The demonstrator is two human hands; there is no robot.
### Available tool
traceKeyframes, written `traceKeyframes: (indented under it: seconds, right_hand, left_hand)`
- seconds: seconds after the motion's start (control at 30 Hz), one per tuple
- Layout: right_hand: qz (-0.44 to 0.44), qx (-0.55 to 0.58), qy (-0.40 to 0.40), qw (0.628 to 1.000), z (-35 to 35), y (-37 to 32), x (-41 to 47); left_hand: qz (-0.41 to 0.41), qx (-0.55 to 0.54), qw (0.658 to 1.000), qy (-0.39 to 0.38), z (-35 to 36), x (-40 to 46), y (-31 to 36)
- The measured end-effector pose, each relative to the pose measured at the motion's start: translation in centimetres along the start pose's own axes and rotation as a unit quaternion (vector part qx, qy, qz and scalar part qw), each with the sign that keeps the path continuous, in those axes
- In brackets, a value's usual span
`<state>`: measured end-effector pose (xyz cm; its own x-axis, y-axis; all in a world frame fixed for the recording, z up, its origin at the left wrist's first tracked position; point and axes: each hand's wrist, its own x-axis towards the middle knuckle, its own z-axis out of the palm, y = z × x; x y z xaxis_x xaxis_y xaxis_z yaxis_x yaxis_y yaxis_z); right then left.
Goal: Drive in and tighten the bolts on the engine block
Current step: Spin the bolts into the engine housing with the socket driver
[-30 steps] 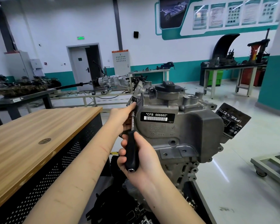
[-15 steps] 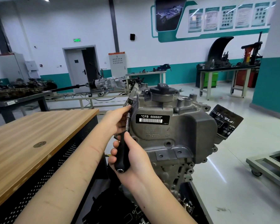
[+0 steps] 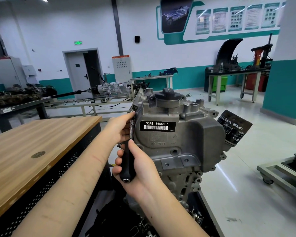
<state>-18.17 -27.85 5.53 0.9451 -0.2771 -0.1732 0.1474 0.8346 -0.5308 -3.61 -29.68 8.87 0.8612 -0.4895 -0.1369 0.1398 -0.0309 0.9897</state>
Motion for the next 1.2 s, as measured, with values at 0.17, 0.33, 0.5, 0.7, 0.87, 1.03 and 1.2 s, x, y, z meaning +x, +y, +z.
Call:
traceKeyframes:
  seconds: [0.17,0.33,0.5,0.7,0.87,1.03,1.2]
  right_hand:
    - [0.010,0.000,-0.003,1.000,-0.2,0.0,0.0]
    - [0.012,0.000,-0.004,1.000,-0.4,-0.2,0.1]
    - [0.018,0.003,-0.003,1.000,-0.5,-0.5,0.3]
    - [0.010,0.009,0.002,1.000,-0.4,-0.8,0.2]
    - [0.013,0.032,0.007,0.999,-0.2,-1.0,0.2]
    - [0.024,0.105,-0.019,0.994,0.0,-1.2,0.0]
    - [0.042,0.161,-0.023,0.986,-0.4,-0.7,0.3]
  left_hand:
    - [-0.002,-0.014,1.000,0.000,0.1,-0.1,0.0]
    - [-0.001,-0.009,1.000,0.003,0.3,-0.5,0.0]
    - [-0.016,-0.041,0.999,-0.002,0.2,-1.1,-0.1]
    - [-0.031,-0.071,0.997,-0.023,0.0,-1.5,-0.1]
    - [-0.025,-0.048,0.998,-0.037,-0.3,-1.8,0.0]
    - [-0.017,-0.019,0.998,-0.065,-0.9,-2.1,-0.4]
    - [-0.001,0.001,0.998,-0.068,-0.8,-2.3,0.0]
